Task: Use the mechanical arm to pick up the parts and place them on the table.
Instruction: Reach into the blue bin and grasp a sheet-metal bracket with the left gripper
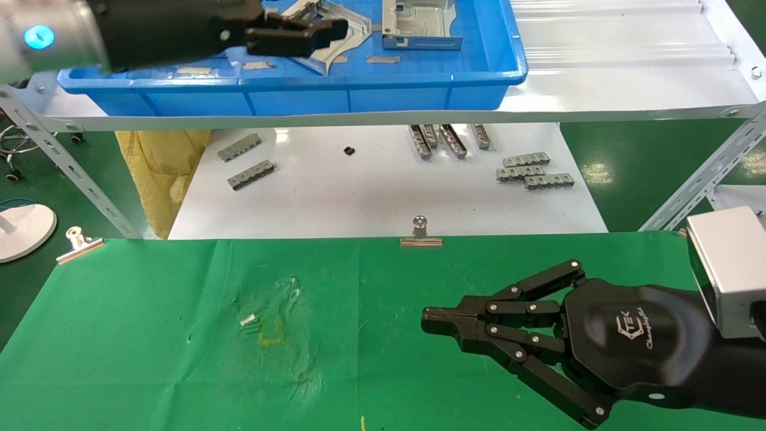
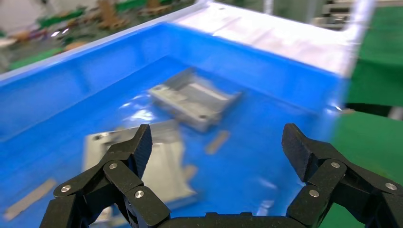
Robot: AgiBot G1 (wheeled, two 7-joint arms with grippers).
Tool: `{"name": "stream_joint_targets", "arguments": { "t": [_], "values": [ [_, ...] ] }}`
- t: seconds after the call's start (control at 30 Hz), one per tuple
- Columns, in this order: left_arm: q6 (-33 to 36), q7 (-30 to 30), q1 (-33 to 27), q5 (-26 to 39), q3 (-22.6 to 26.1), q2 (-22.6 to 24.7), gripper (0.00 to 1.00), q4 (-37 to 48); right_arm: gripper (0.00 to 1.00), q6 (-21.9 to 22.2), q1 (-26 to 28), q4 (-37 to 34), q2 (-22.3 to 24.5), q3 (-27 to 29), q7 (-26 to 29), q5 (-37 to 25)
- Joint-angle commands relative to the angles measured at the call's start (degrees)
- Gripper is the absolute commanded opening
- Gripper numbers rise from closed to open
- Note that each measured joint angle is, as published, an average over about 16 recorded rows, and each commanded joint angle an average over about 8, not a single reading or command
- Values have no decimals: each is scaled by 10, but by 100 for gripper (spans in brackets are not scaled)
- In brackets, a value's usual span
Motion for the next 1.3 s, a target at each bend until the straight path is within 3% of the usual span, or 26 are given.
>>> {"name": "stream_joint_targets", "arguments": {
  "t": [0.03, 0.13, 0.4, 1.3],
  "values": [
    [-17, 6, -34, 20, 10, 28, 100, 62, 0, 0, 0, 0, 0, 0, 0, 0],
    [-41, 8, -64, 43, 23, 55, 98, 125, 0, 0, 0, 0, 0, 0, 0, 0],
    [-90, 19, -105, 79, 44, 96, 1, 219, 0, 0, 0, 0, 0, 0, 0, 0],
    [-161, 73, -118, 86, 48, 125, 0, 278, 0, 0, 0, 0, 0, -1, 0, 0]
  ]
}}
